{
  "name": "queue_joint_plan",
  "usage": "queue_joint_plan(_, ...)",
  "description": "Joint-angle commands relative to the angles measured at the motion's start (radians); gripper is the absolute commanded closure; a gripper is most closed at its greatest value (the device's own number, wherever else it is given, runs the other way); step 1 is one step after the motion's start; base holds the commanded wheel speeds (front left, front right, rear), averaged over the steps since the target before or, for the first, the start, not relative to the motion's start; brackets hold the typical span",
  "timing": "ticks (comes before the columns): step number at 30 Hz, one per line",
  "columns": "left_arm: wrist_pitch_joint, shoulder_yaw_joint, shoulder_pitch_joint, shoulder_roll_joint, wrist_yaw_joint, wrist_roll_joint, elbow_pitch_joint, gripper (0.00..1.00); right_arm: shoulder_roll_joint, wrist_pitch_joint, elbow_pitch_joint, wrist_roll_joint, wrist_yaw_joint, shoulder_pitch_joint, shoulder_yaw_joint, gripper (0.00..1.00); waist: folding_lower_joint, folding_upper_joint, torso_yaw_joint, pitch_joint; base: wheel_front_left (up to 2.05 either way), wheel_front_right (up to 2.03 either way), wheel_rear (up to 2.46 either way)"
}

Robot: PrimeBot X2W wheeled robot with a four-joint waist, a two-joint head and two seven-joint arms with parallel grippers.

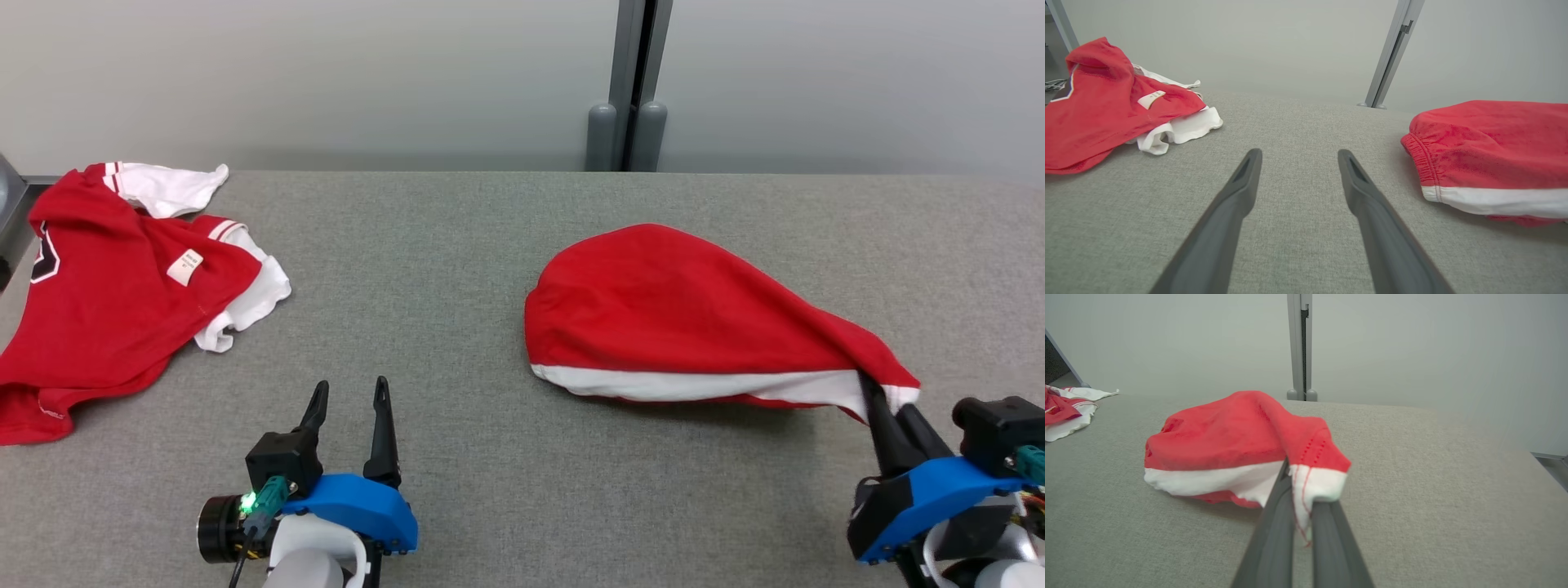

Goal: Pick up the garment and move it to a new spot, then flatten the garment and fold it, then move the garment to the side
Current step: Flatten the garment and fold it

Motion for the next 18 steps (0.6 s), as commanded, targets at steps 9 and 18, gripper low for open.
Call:
queue_joint_plan(9,-0.005,0.009,-0.026,-0.009,-0.015,0.017,0.001,0.00,-0.042,0.048,0.083,-0.033,0.000,-0.016,-0.094,1.00,0.0001,-0.0001,0.000,0.028,0.00,0.00,0.00)
queue_joint_plan(18,-0.005,0.009,-0.020,-0.015,-0.025,0.031,0.009,0.00,-0.044,-0.065,0.315,-0.063,0.000,-0.080,-0.135,0.00,0.0001,-0.0001,0.009,0.037,0.00,0.00,0.00)
